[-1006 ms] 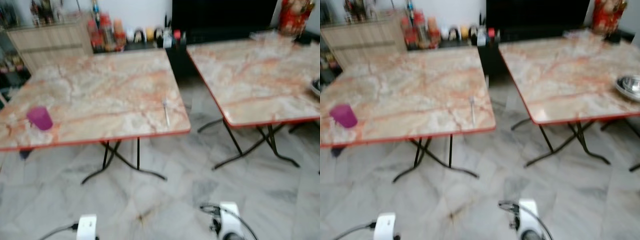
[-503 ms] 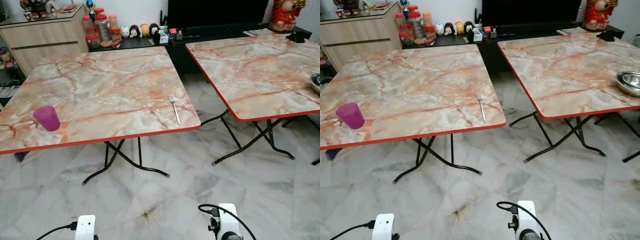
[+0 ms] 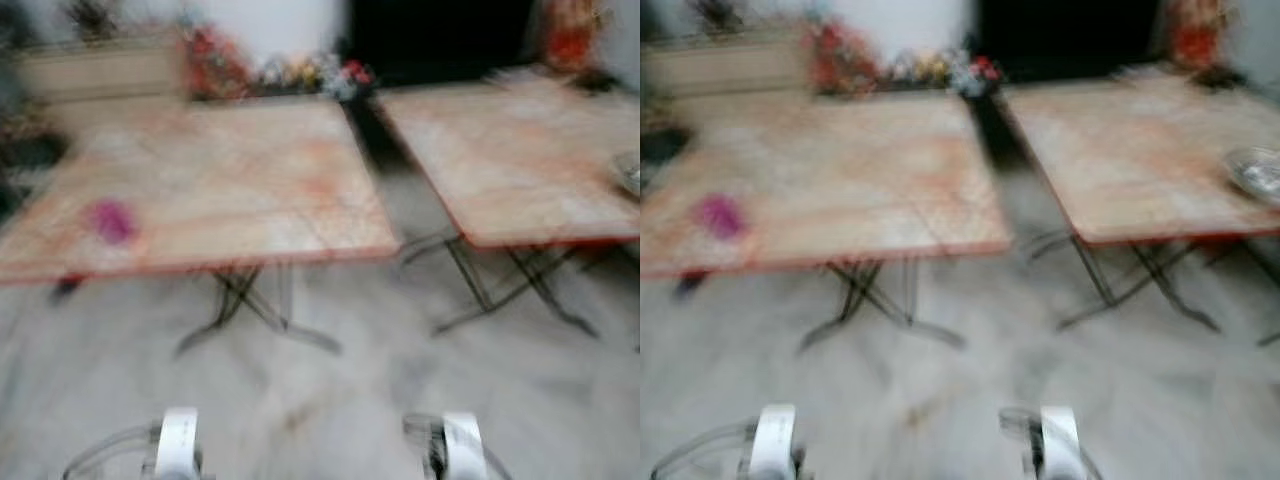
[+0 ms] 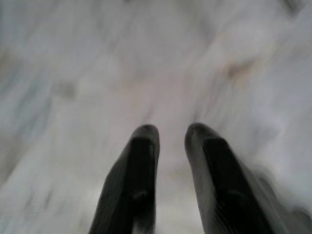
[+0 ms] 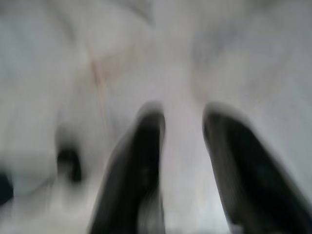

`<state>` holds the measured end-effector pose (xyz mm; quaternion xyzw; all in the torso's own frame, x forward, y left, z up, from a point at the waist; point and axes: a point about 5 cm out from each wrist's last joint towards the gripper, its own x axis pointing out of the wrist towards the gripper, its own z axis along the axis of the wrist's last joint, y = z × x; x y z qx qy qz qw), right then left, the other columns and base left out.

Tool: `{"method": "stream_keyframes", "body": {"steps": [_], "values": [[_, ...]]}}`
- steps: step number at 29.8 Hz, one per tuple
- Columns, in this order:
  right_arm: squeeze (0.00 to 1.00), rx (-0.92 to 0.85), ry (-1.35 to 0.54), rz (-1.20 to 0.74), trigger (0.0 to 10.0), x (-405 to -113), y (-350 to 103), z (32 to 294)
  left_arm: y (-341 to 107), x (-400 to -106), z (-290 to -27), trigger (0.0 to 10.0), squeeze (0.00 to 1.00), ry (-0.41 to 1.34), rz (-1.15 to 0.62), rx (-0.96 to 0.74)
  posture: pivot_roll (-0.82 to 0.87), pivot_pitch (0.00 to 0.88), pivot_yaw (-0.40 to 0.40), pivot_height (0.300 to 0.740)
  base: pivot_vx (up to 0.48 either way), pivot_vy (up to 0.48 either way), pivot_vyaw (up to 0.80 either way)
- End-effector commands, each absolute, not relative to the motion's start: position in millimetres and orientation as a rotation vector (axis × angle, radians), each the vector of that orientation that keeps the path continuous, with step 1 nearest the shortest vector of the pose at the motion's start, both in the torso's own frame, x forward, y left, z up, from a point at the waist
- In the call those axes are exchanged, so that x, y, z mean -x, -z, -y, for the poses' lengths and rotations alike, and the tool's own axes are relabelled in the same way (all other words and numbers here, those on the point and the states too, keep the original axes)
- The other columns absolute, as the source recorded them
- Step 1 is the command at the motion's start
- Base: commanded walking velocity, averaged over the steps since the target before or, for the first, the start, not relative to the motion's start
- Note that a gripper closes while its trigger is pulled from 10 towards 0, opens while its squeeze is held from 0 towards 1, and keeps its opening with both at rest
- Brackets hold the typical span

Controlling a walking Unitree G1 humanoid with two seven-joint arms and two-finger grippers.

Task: Setting the table

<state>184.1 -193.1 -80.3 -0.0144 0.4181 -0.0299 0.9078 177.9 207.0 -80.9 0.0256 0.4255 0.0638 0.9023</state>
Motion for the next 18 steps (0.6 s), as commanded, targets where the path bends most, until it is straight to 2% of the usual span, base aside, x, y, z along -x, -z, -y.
{"method": "stream_keyframes", "body": {"steps": [1, 3, 9, 18], "values": [[0.00, 0.003, 0.048, -0.847, 10.0, -188.6, 79.1, 183.2, 83.4, -170.7, -215.5, 10.0, 0.00, -0.140, -0.917, -0.081, -0.01, 0.000, 0.059, 0.732, 0.480, 0.000, 0.00], [0.00, 0.020, 0.033, -0.843, 10.0, -188.6, 79.0, 182.5, 83.5, -170.2, -215.6, 10.0, 0.00, -0.138, -0.918, -0.082, -0.01, 0.000, 0.060, 0.732, 0.480, 0.000, 0.00], [0.00, 0.026, 0.029, -0.841, 10.0, -187.9, 79.3, 182.0, 83.7, -169.7, -216.0, 10.0, 0.00, -0.138, -0.920, -0.084, -0.01, 0.000, 0.060, 0.732, 0.480, 0.000, 0.66], [0.00, 0.010, 0.074, -0.846, 10.0, -187.3, 79.3, 186.4, 83.0, -171.1, -216.6, 10.0, 0.00, -0.151, -0.914, -0.073, 0.00, 0.000, 0.054, 0.732, 0.480, 0.000, 0.00]]}}
